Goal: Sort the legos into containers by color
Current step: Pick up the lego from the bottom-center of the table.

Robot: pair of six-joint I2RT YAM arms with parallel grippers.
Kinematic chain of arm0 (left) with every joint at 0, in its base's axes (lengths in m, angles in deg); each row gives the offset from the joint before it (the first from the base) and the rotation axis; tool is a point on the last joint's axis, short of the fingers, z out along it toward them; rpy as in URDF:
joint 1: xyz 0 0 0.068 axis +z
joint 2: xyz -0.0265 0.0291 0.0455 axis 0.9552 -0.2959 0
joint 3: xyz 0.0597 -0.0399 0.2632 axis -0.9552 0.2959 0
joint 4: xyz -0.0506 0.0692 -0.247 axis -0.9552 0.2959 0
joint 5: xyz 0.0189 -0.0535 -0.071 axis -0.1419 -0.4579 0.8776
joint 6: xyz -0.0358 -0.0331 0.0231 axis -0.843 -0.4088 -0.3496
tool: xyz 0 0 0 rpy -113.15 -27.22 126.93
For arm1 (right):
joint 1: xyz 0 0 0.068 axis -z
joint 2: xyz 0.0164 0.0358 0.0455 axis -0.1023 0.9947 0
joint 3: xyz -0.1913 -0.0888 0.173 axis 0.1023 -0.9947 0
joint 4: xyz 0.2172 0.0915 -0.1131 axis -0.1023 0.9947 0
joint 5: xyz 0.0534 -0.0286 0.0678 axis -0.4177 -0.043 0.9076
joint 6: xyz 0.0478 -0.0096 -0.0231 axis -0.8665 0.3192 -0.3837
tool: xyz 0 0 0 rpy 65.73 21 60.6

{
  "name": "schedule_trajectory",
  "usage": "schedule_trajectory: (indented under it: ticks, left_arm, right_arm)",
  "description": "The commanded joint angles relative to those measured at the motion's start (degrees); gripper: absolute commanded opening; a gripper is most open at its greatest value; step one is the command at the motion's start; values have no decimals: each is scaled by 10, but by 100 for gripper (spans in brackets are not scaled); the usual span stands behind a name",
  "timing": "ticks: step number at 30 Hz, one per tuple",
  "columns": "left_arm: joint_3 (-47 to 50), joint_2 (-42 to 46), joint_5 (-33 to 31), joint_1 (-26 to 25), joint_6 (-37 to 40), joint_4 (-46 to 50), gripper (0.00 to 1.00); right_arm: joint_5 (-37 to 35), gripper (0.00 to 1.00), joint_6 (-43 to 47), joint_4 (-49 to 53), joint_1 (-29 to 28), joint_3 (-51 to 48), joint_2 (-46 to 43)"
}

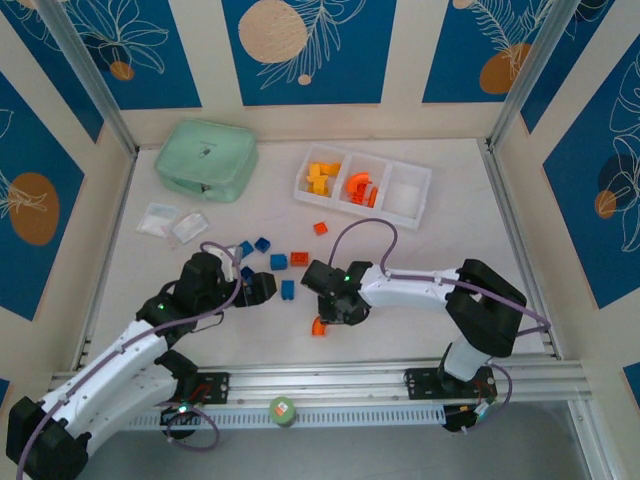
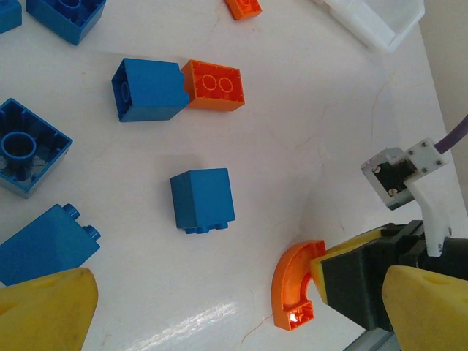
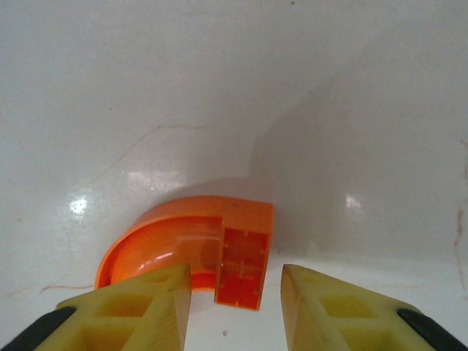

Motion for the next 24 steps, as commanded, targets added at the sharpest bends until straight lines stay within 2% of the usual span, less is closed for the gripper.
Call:
schedule_trajectory:
  ticks: [1, 13, 19, 24]
  left_arm:
    - [5, -5, -6, 6, -8, -11, 99]
    - [-1, -14, -5, 6, -8, -19, 99]
    - [-12, -20, -2, 6, -7, -22, 99]
    - [-25, -34, 2, 6, -7, -33, 99]
  right_arm:
    - [9, 35, 14, -11, 4, -4, 12]
    - [8, 19, 25, -4, 9, -7, -7]
    - [24, 15, 35, -15, 30, -16, -40]
    - [25, 14, 72, -5, 69, -2, -77]
